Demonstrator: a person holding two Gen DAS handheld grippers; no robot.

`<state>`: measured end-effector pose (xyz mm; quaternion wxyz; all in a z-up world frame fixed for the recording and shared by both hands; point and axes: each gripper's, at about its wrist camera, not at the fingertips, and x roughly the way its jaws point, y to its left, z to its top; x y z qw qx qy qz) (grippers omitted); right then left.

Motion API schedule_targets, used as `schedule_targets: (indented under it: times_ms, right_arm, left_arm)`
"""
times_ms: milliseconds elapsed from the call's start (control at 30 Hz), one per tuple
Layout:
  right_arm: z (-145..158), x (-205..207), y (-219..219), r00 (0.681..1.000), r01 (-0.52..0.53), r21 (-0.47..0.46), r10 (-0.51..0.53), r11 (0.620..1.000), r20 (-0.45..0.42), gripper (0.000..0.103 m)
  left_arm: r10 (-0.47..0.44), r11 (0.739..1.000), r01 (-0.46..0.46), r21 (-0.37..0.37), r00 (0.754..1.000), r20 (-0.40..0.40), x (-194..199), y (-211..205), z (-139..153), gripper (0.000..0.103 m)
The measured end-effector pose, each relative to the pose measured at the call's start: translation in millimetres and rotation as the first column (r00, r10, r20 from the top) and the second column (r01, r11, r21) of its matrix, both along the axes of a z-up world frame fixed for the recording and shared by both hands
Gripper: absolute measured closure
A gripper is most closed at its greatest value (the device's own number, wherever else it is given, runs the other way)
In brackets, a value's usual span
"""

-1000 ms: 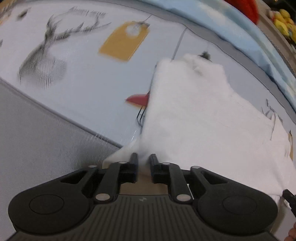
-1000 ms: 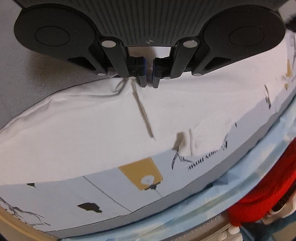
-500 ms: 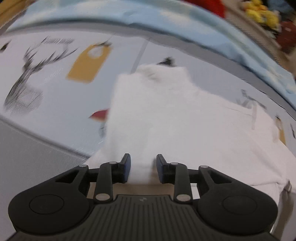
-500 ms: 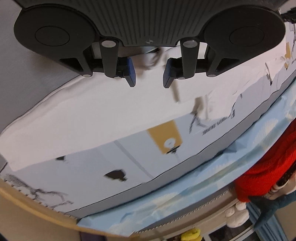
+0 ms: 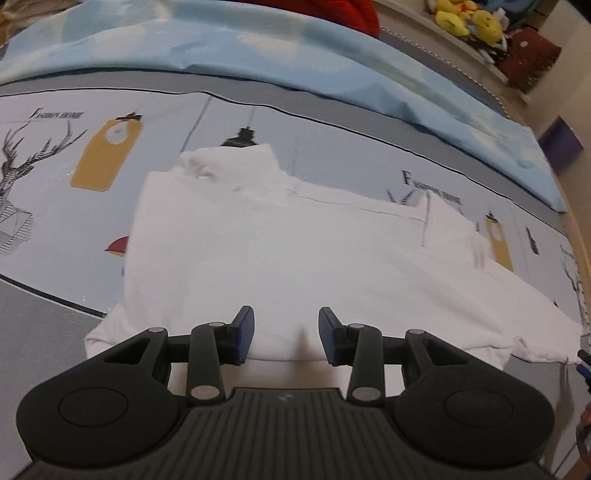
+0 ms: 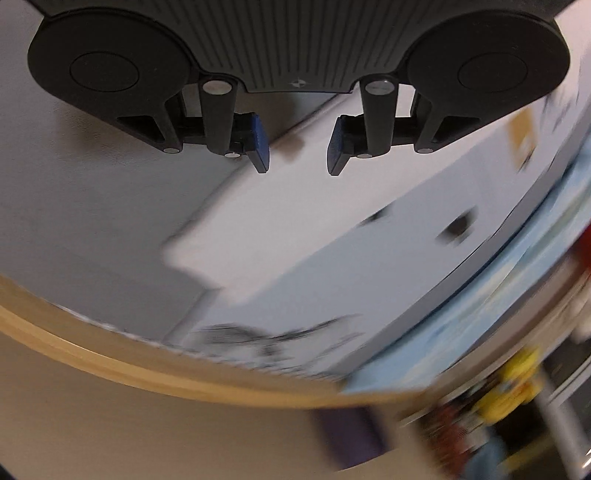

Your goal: Fold small clothes

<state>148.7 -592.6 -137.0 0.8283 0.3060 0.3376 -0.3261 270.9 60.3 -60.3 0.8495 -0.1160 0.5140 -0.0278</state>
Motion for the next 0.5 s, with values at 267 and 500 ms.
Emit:
schedule_targets:
  times_ms: [267,500]
  right_arm:
    - [-39,-10,-45,0.983,0.132,0.104,-0.144,0.986,0.112,0.067]
    - [-32,15,-23,0.988,0.148,-0.078,-0.143,0.986,0.061,0.1]
  left_arm:
    - [-0.01,1.0,0.011,0.028,1.0,-0.022,2,6,-8,0.06]
    - [0.024,0.999,-0.024,0.022,1.0,-0.012,5,26,-2,0.06]
